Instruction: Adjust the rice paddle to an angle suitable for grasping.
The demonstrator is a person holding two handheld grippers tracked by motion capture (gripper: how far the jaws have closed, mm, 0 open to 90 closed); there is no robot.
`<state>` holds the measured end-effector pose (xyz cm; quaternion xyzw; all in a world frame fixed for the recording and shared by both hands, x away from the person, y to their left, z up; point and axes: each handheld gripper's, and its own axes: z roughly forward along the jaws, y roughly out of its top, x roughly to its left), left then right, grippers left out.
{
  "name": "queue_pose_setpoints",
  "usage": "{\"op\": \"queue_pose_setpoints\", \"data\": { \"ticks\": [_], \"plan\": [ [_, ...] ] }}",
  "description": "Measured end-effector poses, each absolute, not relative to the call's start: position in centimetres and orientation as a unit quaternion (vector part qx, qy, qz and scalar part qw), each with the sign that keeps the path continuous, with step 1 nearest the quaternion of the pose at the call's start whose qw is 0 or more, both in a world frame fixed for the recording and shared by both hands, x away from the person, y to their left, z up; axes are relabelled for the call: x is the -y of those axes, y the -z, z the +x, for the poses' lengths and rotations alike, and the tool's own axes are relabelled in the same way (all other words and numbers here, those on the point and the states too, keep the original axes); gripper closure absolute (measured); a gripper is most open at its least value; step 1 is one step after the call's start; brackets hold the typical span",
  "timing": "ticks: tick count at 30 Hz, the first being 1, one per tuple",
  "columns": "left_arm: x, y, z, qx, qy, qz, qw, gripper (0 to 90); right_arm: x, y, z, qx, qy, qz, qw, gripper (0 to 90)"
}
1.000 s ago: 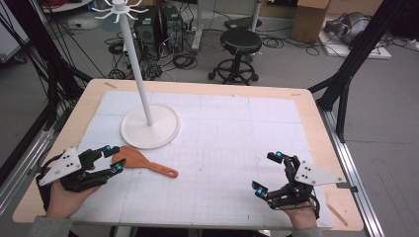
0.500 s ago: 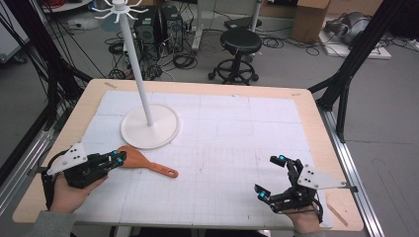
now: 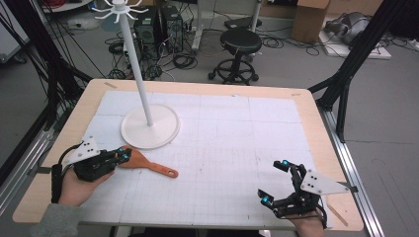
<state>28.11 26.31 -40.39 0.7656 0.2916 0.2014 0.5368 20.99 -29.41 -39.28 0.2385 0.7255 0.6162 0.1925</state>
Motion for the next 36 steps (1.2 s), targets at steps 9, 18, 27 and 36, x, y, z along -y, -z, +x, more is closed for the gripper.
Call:
{"op": "queue_pose_setpoints", "data": {
  "ticks": [9, 18, 27, 36],
  "plan": [
    [-25.2, 41.7, 29.9, -0.276, -0.189, 0.787, 0.518, 89.5, 29.8, 39.8, 20.1, -0.736, -0.600, 0.250, 0.188, 0.7],
    [-25.0, 42.6, 31.4, -0.287, -0.167, 0.792, 0.513, 89.5, 30.2, 40.2, 19.2, -0.738, -0.593, 0.257, 0.195, 0.7],
    [-24.2, 42.4, 32.6, -0.281, -0.142, 0.817, 0.483, 89.6, 30.6, 40.4, 18.6, -0.734, -0.593, 0.265, 0.198, 0.7],
    [-23.4, 42.6, 34.1, -0.278, -0.114, 0.831, 0.468, 89.7, 30.7, 40.5, 18.2, -0.735, -0.590, 0.269, 0.196, 0.7]
  ]
}}
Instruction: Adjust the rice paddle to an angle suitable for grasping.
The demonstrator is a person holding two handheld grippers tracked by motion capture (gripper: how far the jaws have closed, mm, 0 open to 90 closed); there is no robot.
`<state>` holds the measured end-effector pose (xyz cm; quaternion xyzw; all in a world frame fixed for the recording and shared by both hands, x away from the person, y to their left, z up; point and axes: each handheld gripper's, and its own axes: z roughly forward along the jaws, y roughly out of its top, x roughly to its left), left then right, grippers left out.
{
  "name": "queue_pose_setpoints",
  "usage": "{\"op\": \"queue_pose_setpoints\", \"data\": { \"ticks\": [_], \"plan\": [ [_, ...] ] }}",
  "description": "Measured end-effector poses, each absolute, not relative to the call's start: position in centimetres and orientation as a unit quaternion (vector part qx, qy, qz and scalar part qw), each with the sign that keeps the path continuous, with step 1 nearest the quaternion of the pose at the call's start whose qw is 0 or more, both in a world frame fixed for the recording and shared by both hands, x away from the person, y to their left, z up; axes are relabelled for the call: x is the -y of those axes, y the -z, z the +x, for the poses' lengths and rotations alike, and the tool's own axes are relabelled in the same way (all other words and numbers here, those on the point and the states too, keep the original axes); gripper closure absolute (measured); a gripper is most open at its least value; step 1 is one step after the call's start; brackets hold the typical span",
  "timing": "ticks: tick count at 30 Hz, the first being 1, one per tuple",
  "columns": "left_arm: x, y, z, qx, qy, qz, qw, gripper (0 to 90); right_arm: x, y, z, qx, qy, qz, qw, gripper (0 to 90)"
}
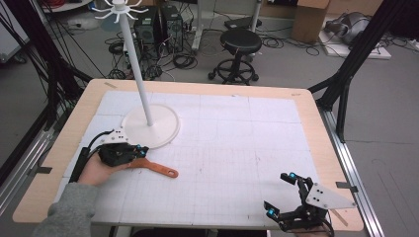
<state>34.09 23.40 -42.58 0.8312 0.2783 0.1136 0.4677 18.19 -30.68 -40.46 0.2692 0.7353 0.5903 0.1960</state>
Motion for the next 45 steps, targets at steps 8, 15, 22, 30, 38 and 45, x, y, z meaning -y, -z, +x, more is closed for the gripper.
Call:
{"op": "queue_pose_setpoints", "data": {
  "ticks": [8, 15, 22, 30, 38, 45],
  "plan": [
    [-23.2, 43.3, 34.9, -0.279, -0.118, 0.841, 0.449, 89.7, 31.0, 40.5, 17.8, -0.733, -0.590, 0.276, 0.199, 0.7],
    [-22.7, 44.2, 35.0, -0.269, -0.133, 0.859, 0.414, 89.7, 31.0, 40.2, 17.6, -0.730, -0.593, 0.274, 0.200, 0.7],
    [-22.7, 44.5, 35.3, -0.275, -0.136, 0.862, 0.404, 89.7, 31.2, 40.4, 17.6, -0.729, -0.593, 0.276, 0.201, 0.7],
    [-23.3, 44.7, 35.7, -0.287, -0.142, 0.856, 0.405, 89.6, 31.0, 40.5, 17.6, -0.732, -0.591, 0.275, 0.198, 0.7],
    [-23.4, 44.4, 35.5, -0.308, -0.138, 0.856, 0.391, 89.7, 31.1, 40.5, 17.5, -0.731, -0.591, 0.279, 0.197, 0.7],
    [-23.5, 44.2, 34.8, -0.304, -0.138, 0.863, 0.380, 89.8, 31.1, 40.5, 17.7, -0.733, -0.589, 0.278, 0.197, 0.7]
  ]
}}
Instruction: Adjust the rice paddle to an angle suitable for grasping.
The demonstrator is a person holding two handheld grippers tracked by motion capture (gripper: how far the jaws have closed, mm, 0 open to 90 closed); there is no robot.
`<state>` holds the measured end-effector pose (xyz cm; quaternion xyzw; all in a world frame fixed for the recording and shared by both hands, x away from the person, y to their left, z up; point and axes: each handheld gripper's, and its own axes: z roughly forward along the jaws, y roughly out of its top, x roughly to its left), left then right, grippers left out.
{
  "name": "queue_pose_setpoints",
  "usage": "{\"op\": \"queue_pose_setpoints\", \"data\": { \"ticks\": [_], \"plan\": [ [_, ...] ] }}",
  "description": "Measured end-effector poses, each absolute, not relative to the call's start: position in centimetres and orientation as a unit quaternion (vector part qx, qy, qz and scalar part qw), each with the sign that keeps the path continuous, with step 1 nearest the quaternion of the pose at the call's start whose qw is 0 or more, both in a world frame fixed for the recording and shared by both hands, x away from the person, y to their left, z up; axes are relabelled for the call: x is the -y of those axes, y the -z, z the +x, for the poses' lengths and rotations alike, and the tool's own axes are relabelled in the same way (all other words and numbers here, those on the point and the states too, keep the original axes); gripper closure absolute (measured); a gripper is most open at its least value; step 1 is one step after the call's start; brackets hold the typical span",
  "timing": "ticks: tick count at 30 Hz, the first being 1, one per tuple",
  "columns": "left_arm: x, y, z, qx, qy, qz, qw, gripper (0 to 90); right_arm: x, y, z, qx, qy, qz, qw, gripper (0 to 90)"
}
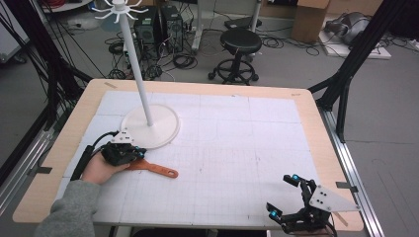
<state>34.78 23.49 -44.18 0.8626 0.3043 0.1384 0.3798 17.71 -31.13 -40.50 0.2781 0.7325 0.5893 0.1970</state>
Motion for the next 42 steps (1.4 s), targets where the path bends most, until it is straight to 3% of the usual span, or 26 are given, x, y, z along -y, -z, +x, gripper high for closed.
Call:
{"op": "queue_pose_setpoints", "data": {
  "ticks": [13, 17, 42],
  "plan": [
    [-23.8, 43.7, 32.5, -0.288, -0.128, 0.880, 0.356, 89.8, 29.5, 40.4, 19.7, -0.745, -0.588, 0.254, 0.183, 0.7],
    [-24.5, 43.9, 32.0, -0.297, -0.104, 0.873, 0.373, 89.8, 29.0, 40.3, 20.2, -0.748, -0.590, 0.246, 0.178, 0.7],
    [-25.4, 44.1, 28.9, -0.305, -0.086, 0.864, 0.392, 89.7, 27.5, 40.2, 22.1, -0.754, -0.593, 0.226, 0.167, 0.7]
  ]
}}
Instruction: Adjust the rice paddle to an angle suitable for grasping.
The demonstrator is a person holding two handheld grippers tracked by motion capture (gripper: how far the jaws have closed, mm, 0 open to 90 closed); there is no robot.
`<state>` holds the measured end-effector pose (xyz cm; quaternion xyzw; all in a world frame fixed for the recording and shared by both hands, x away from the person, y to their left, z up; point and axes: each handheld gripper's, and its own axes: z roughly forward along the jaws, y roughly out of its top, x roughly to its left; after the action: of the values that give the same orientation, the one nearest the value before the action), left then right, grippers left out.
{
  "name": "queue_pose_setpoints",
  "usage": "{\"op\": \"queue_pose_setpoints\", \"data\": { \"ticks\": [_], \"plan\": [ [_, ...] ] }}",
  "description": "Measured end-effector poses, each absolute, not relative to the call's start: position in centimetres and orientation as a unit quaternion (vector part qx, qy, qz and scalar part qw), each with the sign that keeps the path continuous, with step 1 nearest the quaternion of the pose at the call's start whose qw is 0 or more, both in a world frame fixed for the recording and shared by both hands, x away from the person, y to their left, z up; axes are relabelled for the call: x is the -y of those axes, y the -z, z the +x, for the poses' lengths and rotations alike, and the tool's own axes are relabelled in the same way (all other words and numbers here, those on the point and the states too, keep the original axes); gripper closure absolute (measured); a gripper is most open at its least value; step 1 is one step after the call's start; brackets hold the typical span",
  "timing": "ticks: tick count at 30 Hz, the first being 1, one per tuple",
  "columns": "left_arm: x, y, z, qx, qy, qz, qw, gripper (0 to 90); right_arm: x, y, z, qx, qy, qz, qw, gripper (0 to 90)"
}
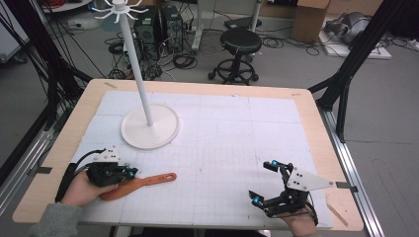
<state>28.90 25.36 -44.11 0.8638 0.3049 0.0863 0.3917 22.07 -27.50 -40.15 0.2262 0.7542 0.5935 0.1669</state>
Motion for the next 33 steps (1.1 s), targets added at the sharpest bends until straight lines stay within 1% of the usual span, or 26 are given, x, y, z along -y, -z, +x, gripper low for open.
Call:
{"op": "queue_pose_setpoints", "data": {
  "ticks": [29, 31, 33],
  "plan": [
    [-24.7, 43.9, 26.1, -0.284, -0.079, 0.876, 0.382, 89.7, 26.5, 40.0, 23.8, -0.754, -0.598, 0.218, 0.163, 0.7],
    [-24.7, 43.9, 26.1, -0.283, -0.083, 0.876, 0.381, 89.7, 26.5, 40.0, 23.9, -0.754, -0.597, 0.219, 0.162, 0.7],
    [-24.5, 43.7, 26.0, -0.273, -0.099, 0.879, 0.379, 89.7, 26.4, 40.0, 23.9, -0.754, -0.598, 0.220, 0.160, 0.7]
  ]
}}
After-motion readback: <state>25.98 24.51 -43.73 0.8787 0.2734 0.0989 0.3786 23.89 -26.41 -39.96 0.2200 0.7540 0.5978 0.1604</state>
